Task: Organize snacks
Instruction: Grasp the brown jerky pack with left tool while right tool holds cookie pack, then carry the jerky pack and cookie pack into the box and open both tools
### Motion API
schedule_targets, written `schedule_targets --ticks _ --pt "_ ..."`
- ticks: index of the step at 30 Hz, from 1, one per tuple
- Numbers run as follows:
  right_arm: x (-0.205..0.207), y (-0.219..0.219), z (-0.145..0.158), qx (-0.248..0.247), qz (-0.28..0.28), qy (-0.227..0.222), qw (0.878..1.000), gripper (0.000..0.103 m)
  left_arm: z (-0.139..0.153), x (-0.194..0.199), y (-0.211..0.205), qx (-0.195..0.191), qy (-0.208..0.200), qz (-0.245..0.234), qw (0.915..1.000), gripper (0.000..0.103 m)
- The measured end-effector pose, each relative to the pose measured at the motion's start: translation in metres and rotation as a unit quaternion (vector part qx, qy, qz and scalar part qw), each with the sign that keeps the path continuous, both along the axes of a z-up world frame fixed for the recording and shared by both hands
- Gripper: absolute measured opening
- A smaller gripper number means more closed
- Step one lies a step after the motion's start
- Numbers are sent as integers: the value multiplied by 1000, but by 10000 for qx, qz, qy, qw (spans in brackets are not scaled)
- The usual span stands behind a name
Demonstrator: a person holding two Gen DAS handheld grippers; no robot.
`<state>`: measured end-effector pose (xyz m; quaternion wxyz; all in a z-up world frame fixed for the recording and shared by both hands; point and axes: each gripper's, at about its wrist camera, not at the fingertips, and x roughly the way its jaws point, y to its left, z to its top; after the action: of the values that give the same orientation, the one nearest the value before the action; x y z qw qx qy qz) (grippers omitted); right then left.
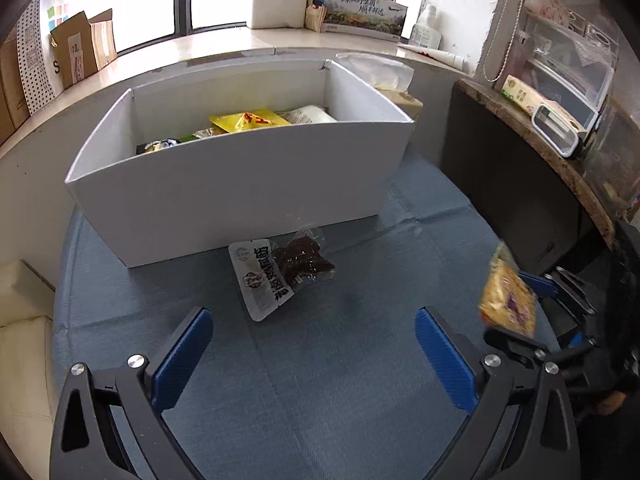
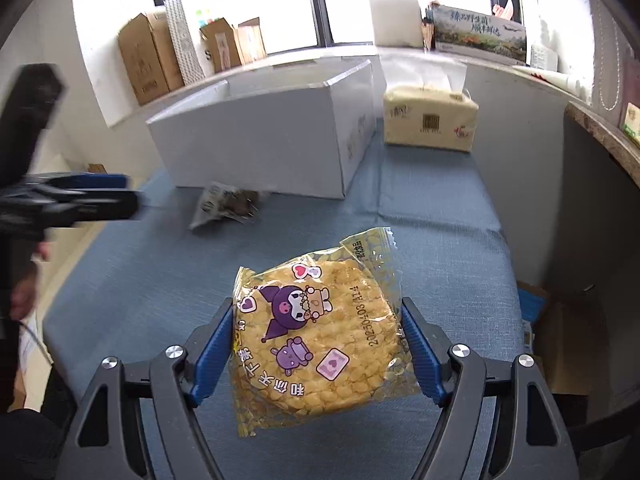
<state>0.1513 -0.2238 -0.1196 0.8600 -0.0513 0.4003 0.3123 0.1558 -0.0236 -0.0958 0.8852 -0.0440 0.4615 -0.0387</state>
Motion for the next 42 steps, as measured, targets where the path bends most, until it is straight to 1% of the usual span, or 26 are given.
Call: schedule_targets --ticks 2,5,8,10,12,15,16,17,19,20,21,22,24,29,31,35,38,42 --pt "-6 -2 5 32 -41 -35 10000 82 -14 20 -1 115 99 137 9998 103" --pt "-10 -6 6 159 -37 41 9999 82 -36 44 -1 299 295 370 9984 103" --pt "-11 -9 3 100 -82 30 9999 82 -56 62 -6 623 464 375 9963 103" --pt "-10 -14 0 146 -131 95 9998 82 -63 67 -8 803 440 359 9951 103" --pt "-8 -19 -2 153 -197 152 9996 82 -69 71 -9 775 475 280 9955 103" --pt "-7 -24 -6 243 -277 276 9989 82 -72 72 -4 620 426 289 9967 101" --pt "-8 -25 -7 238 -297 291 9989 82 -71 71 -2 528 402 275 9974 95" --pt "-8 -26 -8 236 -308 312 9988 82 -71 70 0 465 347 312 9978 93" --pt "-10 -27 -8 283 -296 330 9986 82 -68 64 -2 556 288 251 9977 87" --pt "-11 -27 -8 296 -282 319 9987 82 -65 60 -6 666 232 186 9973 85" --pt "-11 -26 -8 293 -272 309 9987 82 -61 56 -10 772 188 120 9968 79" --pt "-11 -26 -7 291 -276 295 9988 82 -58 53 -13 805 148 65 9966 70" --pt "-11 -25 -6 320 -263 297 9987 82 -52 46 -14 716 200 33 9972 70" --pt "-12 -21 -3 333 -229 269 9988 82 -30 24 3 231 -25 19 9997 69" --pt "-14 -19 -1 319 -208 245 9990 82 -14 9 10 28 -229 -3 9997 69" --pt "-15 -12 7 376 -137 193 9990 82 26 -23 23 -144 -682 12 9976 70" --pt "-14 -3 16 385 -62 117 9992 82 58 -40 27 -228 -999 68 9947 70" --pt "-9 13 36 436 85 -62 9990 82 96 -60 41 -314 -1286 185 9910 70"
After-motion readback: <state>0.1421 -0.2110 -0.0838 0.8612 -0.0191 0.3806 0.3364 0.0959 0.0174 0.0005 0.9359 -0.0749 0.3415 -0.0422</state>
